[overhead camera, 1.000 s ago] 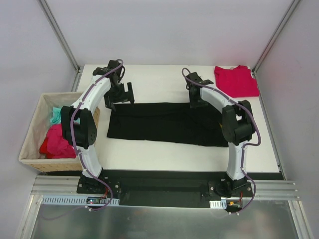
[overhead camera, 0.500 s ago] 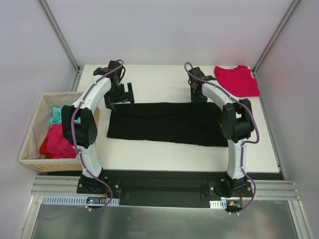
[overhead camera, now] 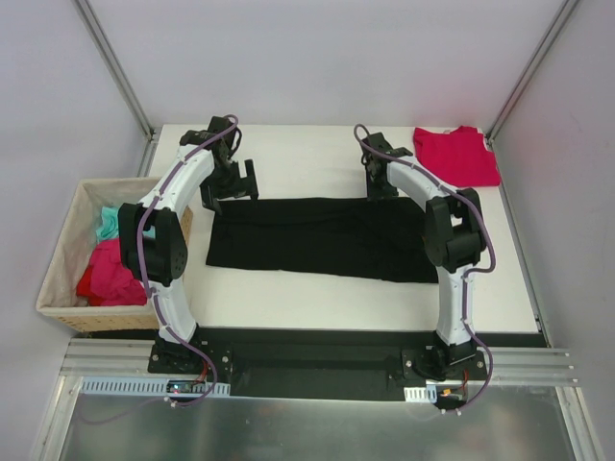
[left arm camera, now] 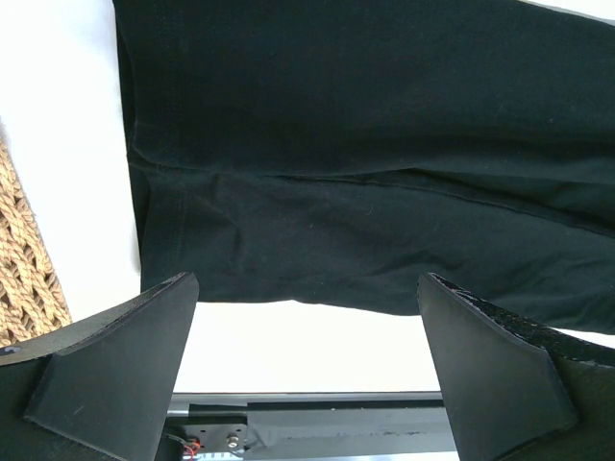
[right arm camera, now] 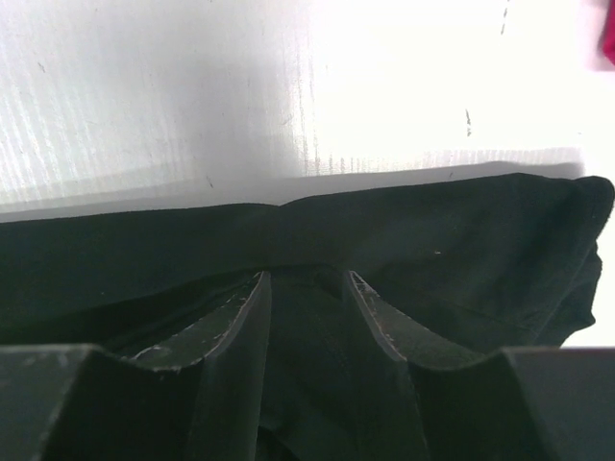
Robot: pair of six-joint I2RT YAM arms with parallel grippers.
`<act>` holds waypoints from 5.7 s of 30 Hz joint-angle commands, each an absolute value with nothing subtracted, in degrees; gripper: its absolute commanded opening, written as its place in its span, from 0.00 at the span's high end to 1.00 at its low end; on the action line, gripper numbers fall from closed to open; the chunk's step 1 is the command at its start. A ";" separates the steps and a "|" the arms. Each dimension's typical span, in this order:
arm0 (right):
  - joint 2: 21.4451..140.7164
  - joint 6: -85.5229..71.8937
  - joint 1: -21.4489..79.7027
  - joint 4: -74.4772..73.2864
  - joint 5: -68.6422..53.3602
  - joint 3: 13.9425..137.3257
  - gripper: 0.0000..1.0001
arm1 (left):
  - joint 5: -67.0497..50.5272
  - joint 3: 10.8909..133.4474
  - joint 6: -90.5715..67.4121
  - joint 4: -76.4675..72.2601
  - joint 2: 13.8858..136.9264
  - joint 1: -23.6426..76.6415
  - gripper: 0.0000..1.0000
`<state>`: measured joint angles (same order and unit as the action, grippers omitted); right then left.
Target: Fold and stack the t-shirts
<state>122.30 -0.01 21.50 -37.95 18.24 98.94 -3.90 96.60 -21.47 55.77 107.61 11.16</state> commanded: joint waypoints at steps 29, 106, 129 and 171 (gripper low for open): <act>123.58 -2.46 20.21 -40.87 16.35 100.29 0.99 | -2.20 95.89 -20.48 56.43 108.02 10.81 0.01; 99.30 -11.25 28.30 -40.08 21.89 70.84 0.03 | -3.26 86.40 -20.21 51.77 105.73 11.25 0.01; 107.23 -11.69 26.02 -40.60 20.92 73.83 0.03 | -2.55 77.87 -20.92 52.56 108.37 11.25 0.01; 69.00 -18.72 25.23 -43.24 25.92 44.74 0.03 | -6.95 74.09 -18.19 47.02 96.41 15.64 0.01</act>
<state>70.54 -16.95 27.66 -43.99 24.62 46.06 -7.57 73.43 -19.44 47.22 96.09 15.55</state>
